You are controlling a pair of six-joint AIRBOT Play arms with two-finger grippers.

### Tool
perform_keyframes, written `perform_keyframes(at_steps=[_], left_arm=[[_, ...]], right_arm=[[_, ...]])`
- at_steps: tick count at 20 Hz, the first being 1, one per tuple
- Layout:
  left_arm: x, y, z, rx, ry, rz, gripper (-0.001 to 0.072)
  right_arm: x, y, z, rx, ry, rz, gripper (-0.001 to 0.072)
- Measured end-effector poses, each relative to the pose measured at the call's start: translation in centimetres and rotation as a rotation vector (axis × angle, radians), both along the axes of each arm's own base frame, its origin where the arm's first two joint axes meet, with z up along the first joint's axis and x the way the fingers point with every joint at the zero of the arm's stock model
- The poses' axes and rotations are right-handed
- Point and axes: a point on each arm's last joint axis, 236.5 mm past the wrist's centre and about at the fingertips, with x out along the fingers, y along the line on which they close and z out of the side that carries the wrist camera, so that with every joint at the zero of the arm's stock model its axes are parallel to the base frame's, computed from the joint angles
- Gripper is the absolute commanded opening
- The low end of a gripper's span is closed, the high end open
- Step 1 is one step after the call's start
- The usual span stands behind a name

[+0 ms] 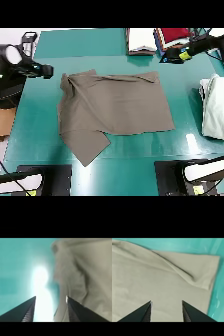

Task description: Fold the shirts.

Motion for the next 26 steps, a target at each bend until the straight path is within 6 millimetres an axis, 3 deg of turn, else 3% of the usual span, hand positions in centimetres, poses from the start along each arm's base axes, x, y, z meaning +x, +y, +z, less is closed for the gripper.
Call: perform_keyframes(at_steps=[2,5,6,8,11,14,16,20,22,23,25,26], left_arm=[[-2.7,2.5,-0.8,-0.022,0.060,0.057,0.0468],[-8.2,3.6,-3.6,-0.097,0.163,0.103,0.0468],[-10.2,3.5,-4.8,-0.116,0.197,0.113,0.0468],[-14.5,2.8,-7.7,-0.162,0.280,0.128,0.0468],[-19.1,0.8,-10.8,-0.249,0.362,0.142,0.0468],[-20.8,-1.2,-12.1,-0.341,0.382,0.154,0.0468],[-21.2,-2.2,-12.3,-0.388,0.383,0.160,0.0468],[-21.3,-3.1,-12.4,-0.433,0.378,0.167,0.0468],[-21.3,-3.2,-12.4,-0.441,0.378,0.169,0.0468],[-21.3,-3.3,-12.4,-0.443,0.378,0.169,0.0468],[-21.4,-3.3,-12.4,-0.444,0.379,0.169,0.0468],[-21.4,-3.3,-12.4,-0.444,0.381,0.168,0.0468]], right_arm=[[-1.9,-1.6,-0.8,0.005,0.047,-0.012,0.0429],[-6.4,-5.0,-3.4,0.021,0.147,-0.074,0.0430],[-8.3,-6.2,-4.4,0.035,0.185,-0.110,0.0438],[-11.9,-8.4,-6.9,0.061,0.263,-0.186,0.0532],[-17.6,-11.0,-10.9,0.126,0.389,-0.317,0.0530],[-22.3,-11.2,-14.4,0.197,0.505,-0.395,0.0526],[-24.2,-10.3,-16.2,0.225,0.555,-0.409,0.0525],[-25.9,-7.8,-18.7,0.225,0.607,-0.373,0.0480],[-26.2,-6.3,-19.1,0.219,0.617,-0.333,0.0424],[-26.2,-5.8,-19.2,0.213,0.621,-0.313,0.0342],[-26.3,-5.0,-19.8,0.183,0.618,-0.277,0.0029],[-26.2,-4.8,-19.9,0.169,0.614,-0.264,0.0018]])
